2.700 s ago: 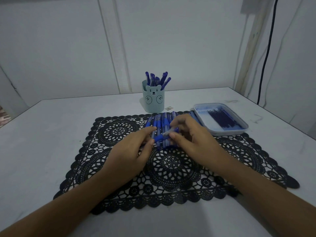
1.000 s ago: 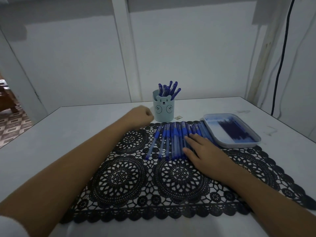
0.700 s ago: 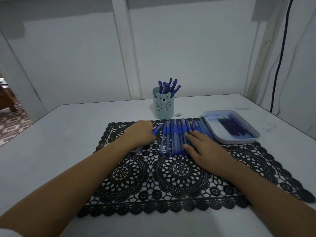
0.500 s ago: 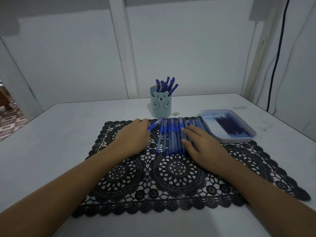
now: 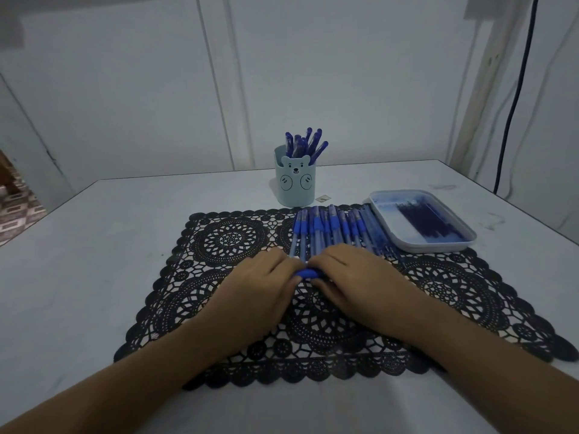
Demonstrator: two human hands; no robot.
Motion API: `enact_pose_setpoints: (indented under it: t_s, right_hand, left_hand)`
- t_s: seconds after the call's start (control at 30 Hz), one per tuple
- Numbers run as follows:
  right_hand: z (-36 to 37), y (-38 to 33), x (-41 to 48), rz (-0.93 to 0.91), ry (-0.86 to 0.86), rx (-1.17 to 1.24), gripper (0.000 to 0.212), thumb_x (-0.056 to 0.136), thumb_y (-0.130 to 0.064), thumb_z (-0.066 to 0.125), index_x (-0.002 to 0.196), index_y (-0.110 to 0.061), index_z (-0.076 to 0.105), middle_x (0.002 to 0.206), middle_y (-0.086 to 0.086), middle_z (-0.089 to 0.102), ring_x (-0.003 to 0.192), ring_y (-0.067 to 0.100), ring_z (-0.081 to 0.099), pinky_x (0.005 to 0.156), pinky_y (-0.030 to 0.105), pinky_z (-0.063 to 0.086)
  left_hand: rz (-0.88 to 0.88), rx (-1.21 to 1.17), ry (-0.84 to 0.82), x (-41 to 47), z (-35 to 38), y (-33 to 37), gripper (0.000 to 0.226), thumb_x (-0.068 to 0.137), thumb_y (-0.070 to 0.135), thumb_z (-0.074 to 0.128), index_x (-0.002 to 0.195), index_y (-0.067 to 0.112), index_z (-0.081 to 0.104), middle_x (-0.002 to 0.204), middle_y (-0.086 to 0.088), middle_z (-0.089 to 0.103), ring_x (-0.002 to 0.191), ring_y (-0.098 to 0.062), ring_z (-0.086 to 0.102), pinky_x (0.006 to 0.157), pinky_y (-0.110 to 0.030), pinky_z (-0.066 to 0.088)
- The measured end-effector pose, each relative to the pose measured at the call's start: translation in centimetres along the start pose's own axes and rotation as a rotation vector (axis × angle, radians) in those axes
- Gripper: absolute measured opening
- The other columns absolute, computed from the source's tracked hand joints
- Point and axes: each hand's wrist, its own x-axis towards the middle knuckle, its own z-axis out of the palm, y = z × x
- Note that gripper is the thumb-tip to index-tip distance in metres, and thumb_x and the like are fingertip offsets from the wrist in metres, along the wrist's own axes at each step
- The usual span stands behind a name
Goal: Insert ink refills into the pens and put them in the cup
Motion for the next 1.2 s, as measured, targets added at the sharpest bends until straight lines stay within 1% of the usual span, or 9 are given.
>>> enact_pose_setpoints:
  t_s: [0.1, 0.23, 0.5, 0.57, 0.73, 0.93, 1.03, 1.1, 1.2]
  right_hand:
    - [0.0, -0.4, -0.1, 0.003, -0.003, 0.016, 0.029, 0.089, -0.03, 0.036, 0.093, -0.013, 0.06, 0.075, -0.001, 0.06, 0.061, 0.013, 0.055, 0.052, 0.026, 0.051]
    - [-0.3, -0.3, -0.2, -0.022, -0.049, 0.065, 0.026, 0.09, -0.03, 0.036, 0.092, -0.014, 0.056, 0.07, -0.001, 0.06, 0.052, 0.017, 0.055, 0.043, 0.031, 0.048]
    - [-0.9, 0.4, -0.5, 0.022, -0.064, 0.077, 0.036, 0.091, -0.051, 0.027, 0.101, -0.027, 0.052, 0.062, -0.008, 0.059, 0.049, 0.007, 0.05, 0.046, 0.025, 0.044]
    - [-1.4, 0.3, -0.4, 0.111, -0.059, 0.095, 0.038, 0.091, -0.053, 0.024, 0.102, -0.027, 0.05, 0.066, -0.011, 0.055, 0.053, 0.004, 0.048, 0.049, 0.017, 0.038]
    - [-2.1, 0.9, -0.9, 0.238, -0.054, 0.16, 0.024, 0.095, -0.024, 0.033, 0.109, -0.019, 0.052, 0.096, -0.007, 0.049, 0.085, 0.007, 0.048, 0.075, 0.018, 0.037]
    - [-1.7, 0.6, -0.8, 0.214, -0.101, 0.156, 0.035, 0.092, -0.03, 0.046, 0.126, -0.025, 0.048, 0.1, -0.017, 0.042, 0.095, -0.002, 0.038, 0.086, 0.009, 0.027]
    - [-2.2, 0.4, -0.6, 0.315, 0.031, 0.27, 0.025, 0.093, -0.031, 0.039, 0.106, -0.022, 0.059, 0.089, -0.014, 0.053, 0.082, 0.001, 0.047, 0.075, 0.013, 0.034]
    - [-2.5, 0.0, -0.3, 0.386, 0.078, 0.408, 0.039, 0.089, -0.048, 0.032, 0.083, -0.021, 0.06, 0.069, -0.008, 0.055, 0.063, 0.005, 0.05, 0.061, 0.02, 0.039]
    - [-2.5, -0.5, -0.1, 0.426, 0.024, 0.522, 0.054, 0.075, -0.06, 0.026, 0.07, -0.018, 0.06, 0.056, -0.003, 0.052, 0.055, 0.009, 0.047, 0.055, 0.021, 0.037]
  left_hand:
    - [-0.015, -0.051, -0.015, -0.1, -0.3, 0.0, 0.032, 0.095, 0.027, 0.034, 0.105, 0.014, 0.061, 0.091, 0.002, 0.057, 0.076, -0.012, 0.053, 0.068, -0.029, 0.044]
    - [0.002, -0.096, -0.024, -0.1, -0.5, 0.0, 0.033, 0.096, 0.029, 0.033, 0.101, 0.014, 0.062, 0.09, 0.004, 0.057, 0.079, -0.009, 0.051, 0.071, -0.027, 0.041]
    - [0.0, -0.092, -0.02, -0.3, -0.3, -0.6, 0.028, 0.094, 0.028, 0.037, 0.101, 0.014, 0.061, 0.09, 0.004, 0.057, 0.077, -0.01, 0.051, 0.069, -0.028, 0.04]
    - [-0.025, -0.095, -0.007, -0.4, -0.4, -0.8, 0.028, 0.094, 0.028, 0.038, 0.102, 0.015, 0.061, 0.089, 0.004, 0.057, 0.076, -0.009, 0.051, 0.069, -0.026, 0.041]
    - [-0.123, -0.129, 0.08, -0.4, -0.5, -1.6, 0.032, 0.092, 0.026, 0.037, 0.106, 0.011, 0.062, 0.089, 0.01, 0.051, 0.077, -0.003, 0.048, 0.072, -0.018, 0.042]
    - [-0.164, -0.156, 0.099, -0.3, -0.3, -1.6, 0.034, 0.09, 0.028, 0.038, 0.106, 0.01, 0.062, 0.088, 0.014, 0.047, 0.076, 0.002, 0.043, 0.075, -0.005, 0.035]
    - [-0.151, -0.177, 0.102, -0.3, -0.4, -1.4, 0.033, 0.091, 0.028, 0.038, 0.107, 0.011, 0.062, 0.088, 0.015, 0.047, 0.076, 0.004, 0.043, 0.074, -0.004, 0.035]
    - [-0.119, -0.189, 0.107, -0.3, -0.5, -1.1, 0.032, 0.091, 0.027, 0.039, 0.107, 0.01, 0.062, 0.088, 0.013, 0.048, 0.076, 0.004, 0.043, 0.074, -0.006, 0.036]
    - [-0.034, -0.186, 0.107, -0.2, -0.5, -0.7, 0.03, 0.092, 0.023, 0.041, 0.108, 0.007, 0.061, 0.087, 0.004, 0.055, 0.076, -0.005, 0.047, 0.07, -0.015, 0.04]
